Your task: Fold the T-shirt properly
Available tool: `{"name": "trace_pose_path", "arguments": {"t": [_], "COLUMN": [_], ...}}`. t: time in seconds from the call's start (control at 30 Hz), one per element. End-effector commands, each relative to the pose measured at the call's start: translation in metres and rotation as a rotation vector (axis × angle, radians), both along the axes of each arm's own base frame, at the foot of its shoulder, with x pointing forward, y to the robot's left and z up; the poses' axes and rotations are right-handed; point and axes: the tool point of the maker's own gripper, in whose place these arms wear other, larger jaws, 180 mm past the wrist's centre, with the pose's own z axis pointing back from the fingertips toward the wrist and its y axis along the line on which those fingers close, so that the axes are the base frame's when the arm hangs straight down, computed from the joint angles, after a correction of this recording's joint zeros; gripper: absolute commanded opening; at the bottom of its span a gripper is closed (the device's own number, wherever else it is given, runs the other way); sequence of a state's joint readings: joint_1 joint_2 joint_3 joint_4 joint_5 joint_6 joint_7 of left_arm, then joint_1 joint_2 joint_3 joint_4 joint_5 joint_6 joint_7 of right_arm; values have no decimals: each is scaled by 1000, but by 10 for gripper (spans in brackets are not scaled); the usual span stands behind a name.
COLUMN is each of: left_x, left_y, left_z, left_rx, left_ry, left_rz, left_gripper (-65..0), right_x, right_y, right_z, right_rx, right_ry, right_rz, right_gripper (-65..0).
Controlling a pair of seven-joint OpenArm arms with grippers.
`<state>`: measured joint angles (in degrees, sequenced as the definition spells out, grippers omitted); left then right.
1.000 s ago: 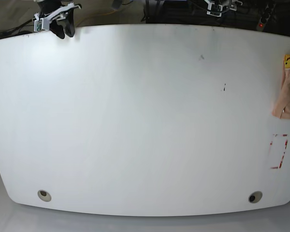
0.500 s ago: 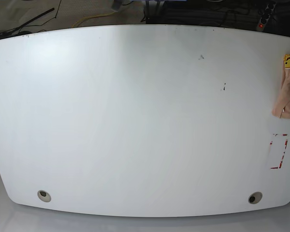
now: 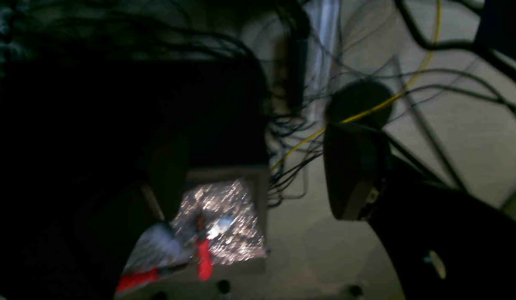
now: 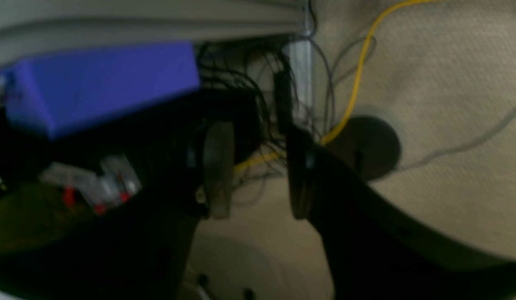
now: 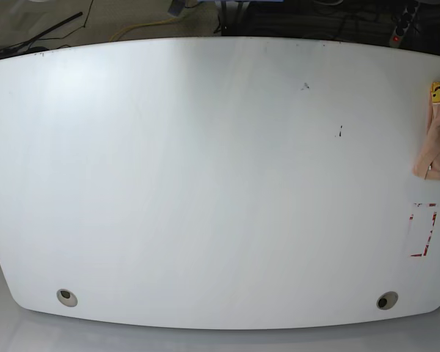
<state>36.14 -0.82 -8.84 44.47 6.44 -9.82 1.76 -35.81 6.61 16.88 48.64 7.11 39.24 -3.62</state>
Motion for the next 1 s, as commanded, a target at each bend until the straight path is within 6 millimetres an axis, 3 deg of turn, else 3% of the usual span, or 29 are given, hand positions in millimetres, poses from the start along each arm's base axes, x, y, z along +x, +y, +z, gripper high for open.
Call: {"name": "trace_pose_path", "arguments": {"t": [0.0, 0.13, 0.37, 0.5, 0.67, 0.8, 0.97], "left_x": [1, 16, 45, 58, 83, 90, 89], "left_y": [7, 2, 2, 4, 5, 17, 15], "left_z": [-10, -25, -41, -47, -49, -50, -50], "left_rx": [9, -5, -15, -19, -9, 58, 56], "left_ry": [29, 50, 78, 95, 67, 58, 60], "left_rz": [8, 24, 39, 49, 53, 61, 60], "left_gripper": [-185, -185, -185, -185, -185, -185, -185], "right_x": [-4, 10, 37, 44, 47, 57, 63], "right_y": [-8, -16, -20, -17, -30, -31, -33], "right_z": [-10, -30, -48, -57, -65, -66, -66], "right_rx": [-5, -61, -124, -148, -200, -208, -212], "right_ry": [39, 78, 92, 123, 160, 155, 148], "right_rz": [-11, -1, 64, 105, 121, 116, 116], "right_gripper": [-455, -455, -452, -452, -450, -450, -450]}}
